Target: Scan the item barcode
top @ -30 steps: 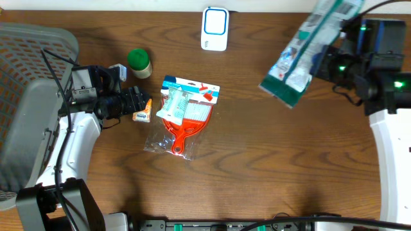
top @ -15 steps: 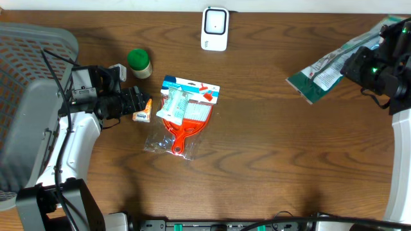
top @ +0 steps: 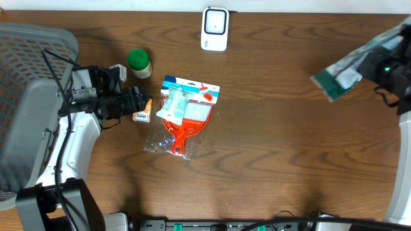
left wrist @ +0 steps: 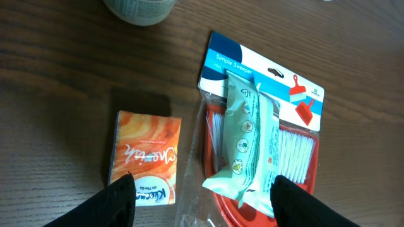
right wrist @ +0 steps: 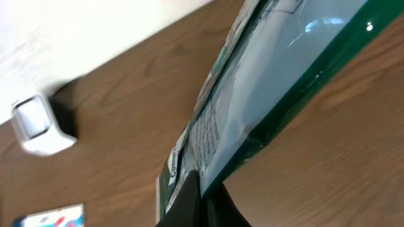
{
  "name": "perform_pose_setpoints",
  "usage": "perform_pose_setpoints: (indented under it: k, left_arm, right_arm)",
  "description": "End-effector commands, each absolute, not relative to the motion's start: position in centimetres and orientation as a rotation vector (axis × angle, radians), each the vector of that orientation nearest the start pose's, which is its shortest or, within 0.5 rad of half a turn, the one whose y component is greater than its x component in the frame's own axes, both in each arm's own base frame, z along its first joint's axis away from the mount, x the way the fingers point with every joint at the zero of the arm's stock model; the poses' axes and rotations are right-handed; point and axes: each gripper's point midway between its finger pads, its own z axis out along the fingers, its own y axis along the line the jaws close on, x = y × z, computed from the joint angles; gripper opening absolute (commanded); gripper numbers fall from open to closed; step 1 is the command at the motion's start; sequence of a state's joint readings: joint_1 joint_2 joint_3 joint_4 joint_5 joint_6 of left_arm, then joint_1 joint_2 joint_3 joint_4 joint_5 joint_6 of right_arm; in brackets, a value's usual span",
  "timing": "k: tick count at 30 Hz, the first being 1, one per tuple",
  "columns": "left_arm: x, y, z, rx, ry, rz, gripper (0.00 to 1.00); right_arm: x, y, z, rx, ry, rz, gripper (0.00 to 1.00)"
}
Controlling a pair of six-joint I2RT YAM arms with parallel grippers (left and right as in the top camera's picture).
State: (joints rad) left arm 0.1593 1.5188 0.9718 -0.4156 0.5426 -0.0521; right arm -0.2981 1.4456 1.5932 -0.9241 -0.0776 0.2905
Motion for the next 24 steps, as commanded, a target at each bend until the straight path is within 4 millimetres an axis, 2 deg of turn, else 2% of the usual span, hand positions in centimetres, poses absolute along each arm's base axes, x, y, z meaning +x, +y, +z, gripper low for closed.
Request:
perform_pose_setpoints:
  k: [1, 6, 11, 14, 18, 22, 24]
  left_arm:
    - [37.9, -2.4, 11.7, -0.076, 2.458, -0.624, 0.68]
    - [37.7, -2.5, 11.6, -0.081, 2.472, -0.628, 0.69]
    - [37.6, -2.5, 11.5, -0.083, 2.475, -0.630, 0.68]
    - [37.6, -2.5, 11.5, -0.083, 2.475, -0.630, 0.69]
    - [37.6, -2.5, 11.5, -0.083, 2.475, -0.630, 0.68]
    - [37.6, -2.5, 11.5, -0.083, 2.475, -0.630, 0.69]
    - [37.6, -2.5, 11.5, -0.082, 2.474, -0.629, 0.68]
  right_arm:
    - [38.5, -13.4, 29.5, 0.621, 2.254, -0.020, 0.01]
    - [39.5, -17.3, 28.2, 0.658, 2.229, -0.007, 0.01]
    - [39.7, -18.5, 26.0, 0.631, 2.282, 0.064, 0.01]
    - [40.0, -17.9, 26.1, 0.575, 2.293, 0.056, 0.01]
    - [41.0, -16.0, 26.3, 0.498, 2.305, 0.049, 0.01]
    - [40.9, -15.7, 25.6, 0.500, 2.353, -0.153, 0.01]
    - [41.1, -14.9, 25.5, 0.481, 2.364, -0.224, 0.01]
